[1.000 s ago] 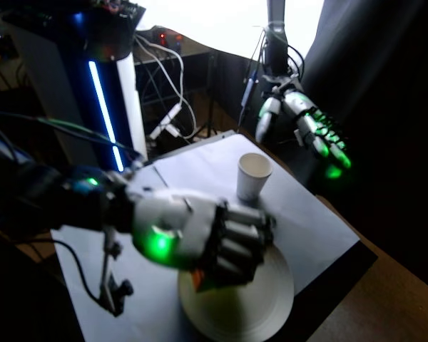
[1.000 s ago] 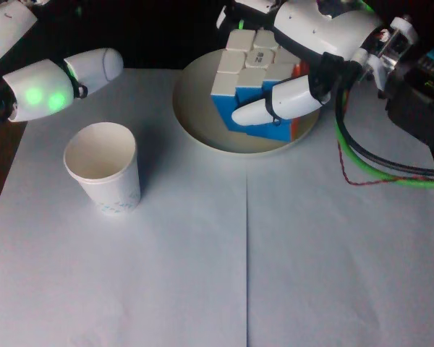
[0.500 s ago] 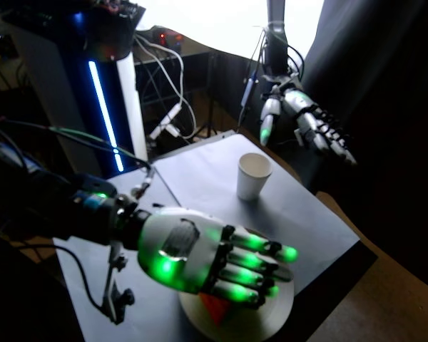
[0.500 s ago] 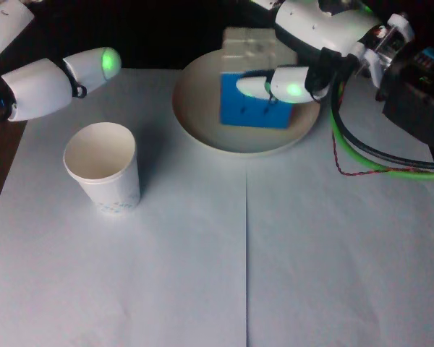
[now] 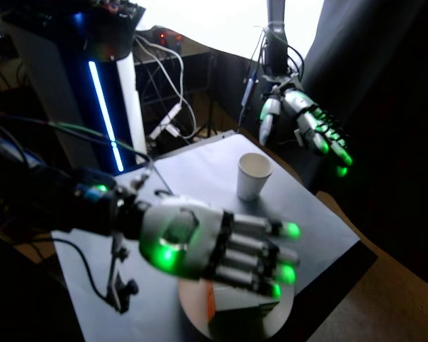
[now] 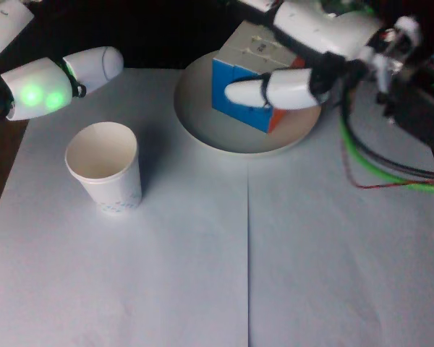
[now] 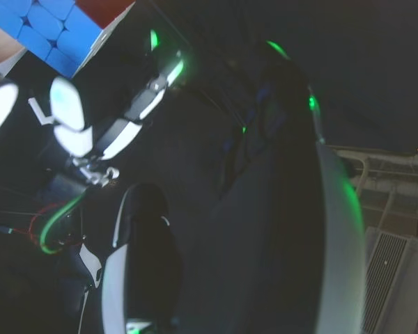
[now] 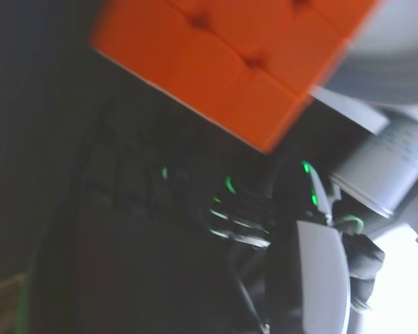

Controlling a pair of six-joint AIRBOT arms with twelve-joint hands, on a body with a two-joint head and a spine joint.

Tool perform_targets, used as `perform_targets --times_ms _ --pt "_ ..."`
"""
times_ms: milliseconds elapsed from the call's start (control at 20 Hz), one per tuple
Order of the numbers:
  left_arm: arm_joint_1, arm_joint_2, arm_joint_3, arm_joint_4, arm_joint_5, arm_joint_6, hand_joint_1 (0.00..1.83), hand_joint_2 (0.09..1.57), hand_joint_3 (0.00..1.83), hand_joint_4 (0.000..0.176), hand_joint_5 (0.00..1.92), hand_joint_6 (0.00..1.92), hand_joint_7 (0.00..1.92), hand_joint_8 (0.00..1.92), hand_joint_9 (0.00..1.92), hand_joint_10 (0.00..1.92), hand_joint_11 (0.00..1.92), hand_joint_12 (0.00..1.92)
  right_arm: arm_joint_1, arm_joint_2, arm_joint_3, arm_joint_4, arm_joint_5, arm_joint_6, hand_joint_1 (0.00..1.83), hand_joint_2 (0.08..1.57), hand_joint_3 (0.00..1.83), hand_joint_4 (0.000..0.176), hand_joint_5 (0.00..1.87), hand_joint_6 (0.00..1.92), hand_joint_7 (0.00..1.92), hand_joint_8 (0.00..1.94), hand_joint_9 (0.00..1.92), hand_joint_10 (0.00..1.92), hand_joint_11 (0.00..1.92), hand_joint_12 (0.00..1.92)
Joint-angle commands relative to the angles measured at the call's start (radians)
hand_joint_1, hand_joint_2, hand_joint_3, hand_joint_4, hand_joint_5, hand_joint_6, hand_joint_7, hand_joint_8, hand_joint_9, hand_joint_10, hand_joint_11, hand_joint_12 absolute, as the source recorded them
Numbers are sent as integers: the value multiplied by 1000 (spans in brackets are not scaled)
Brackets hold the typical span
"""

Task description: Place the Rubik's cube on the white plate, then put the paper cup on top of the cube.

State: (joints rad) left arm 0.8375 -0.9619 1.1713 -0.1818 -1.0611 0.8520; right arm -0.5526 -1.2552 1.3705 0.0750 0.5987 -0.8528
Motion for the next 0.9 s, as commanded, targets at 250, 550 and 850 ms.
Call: perform_targets --times_ms 250,550,850 --pt "14 23 -16 -24 -135 -4 349 1207 0 119 31 1 0 0 0 0 0 762 -29 189 -180 -6 296 -68 521 1103 8 144 0 0 0 0 0 0 0 0" --pt "55 51 -40 -35 -153 -4 325 1098 0 115 0 0 0 0 0 0 0 0 -209 372 -349 -21 439 -68 582 1148 18 69 0 0 0 0 41 17 27 13" --pt "118 102 -106 2 -183 -3 551 1007 0 167 0 0 0 0 0 0 23 12 -463 471 -456 149 588 -115 582 1208 0 18 0 0 0 0 71 3 0 460"
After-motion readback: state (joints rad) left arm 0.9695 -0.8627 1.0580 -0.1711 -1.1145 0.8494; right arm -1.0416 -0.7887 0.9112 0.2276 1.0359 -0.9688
